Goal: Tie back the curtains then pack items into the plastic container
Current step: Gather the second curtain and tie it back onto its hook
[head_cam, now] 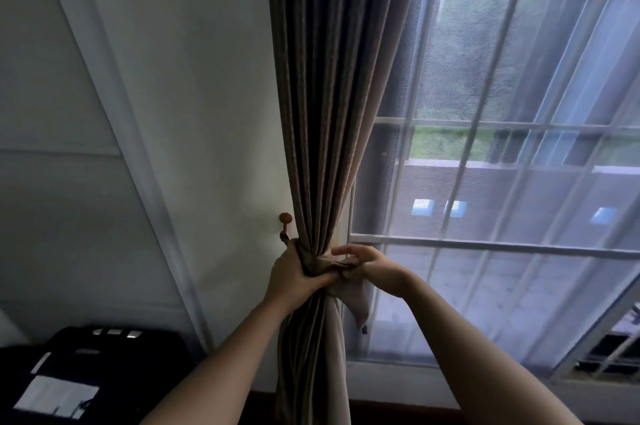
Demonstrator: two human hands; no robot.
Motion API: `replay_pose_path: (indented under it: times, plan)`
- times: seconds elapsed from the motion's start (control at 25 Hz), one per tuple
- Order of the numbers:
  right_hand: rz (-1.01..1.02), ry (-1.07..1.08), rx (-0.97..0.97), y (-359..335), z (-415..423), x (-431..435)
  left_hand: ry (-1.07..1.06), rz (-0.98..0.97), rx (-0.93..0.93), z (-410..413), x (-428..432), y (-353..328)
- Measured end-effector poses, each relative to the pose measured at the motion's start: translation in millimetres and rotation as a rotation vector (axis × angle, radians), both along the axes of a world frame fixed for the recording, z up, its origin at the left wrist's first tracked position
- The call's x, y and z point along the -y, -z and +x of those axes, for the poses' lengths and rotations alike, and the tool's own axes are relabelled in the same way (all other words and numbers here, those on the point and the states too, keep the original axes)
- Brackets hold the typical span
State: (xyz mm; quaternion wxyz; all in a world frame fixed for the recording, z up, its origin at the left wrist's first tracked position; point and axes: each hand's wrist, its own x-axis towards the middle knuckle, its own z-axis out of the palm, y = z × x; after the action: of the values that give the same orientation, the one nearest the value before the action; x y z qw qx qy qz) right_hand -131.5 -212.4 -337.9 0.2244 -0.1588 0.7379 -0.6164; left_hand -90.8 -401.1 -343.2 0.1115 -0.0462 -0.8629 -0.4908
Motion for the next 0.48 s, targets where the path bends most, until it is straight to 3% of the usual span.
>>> replay_pose_path:
  times: [0.08, 0.16, 0.24, 0.32, 0.4, 0.48]
  plan:
    - [0.285, -0.056, -0.121, 0, -1, -3, -0.02, 0.004, 0.015, -2, -1, 0]
    - [0.683, -0.097, -0.362, 5, 0, -7, -0.064, 0.035, 0.007, -2, -1, 0]
    - [0.91, -0.06, -0.486, 10, 2, -13, -0.092, 0.073, 0.0, -1, -2, 1]
    - [0.969, 0.067, -0.595, 14, 5, -14, -0.093, 0.141, 0.016, 0, -1, 2]
    - [0.823, 0.174, -0.729, 19, 3, -4, -0.061, 0.195, 0.039, 1, 2, 2]
    - [0.732, 0.263, -0.741, 18, 0, 12, -0.024, 0.234, 0.047, -1, 7, 5]
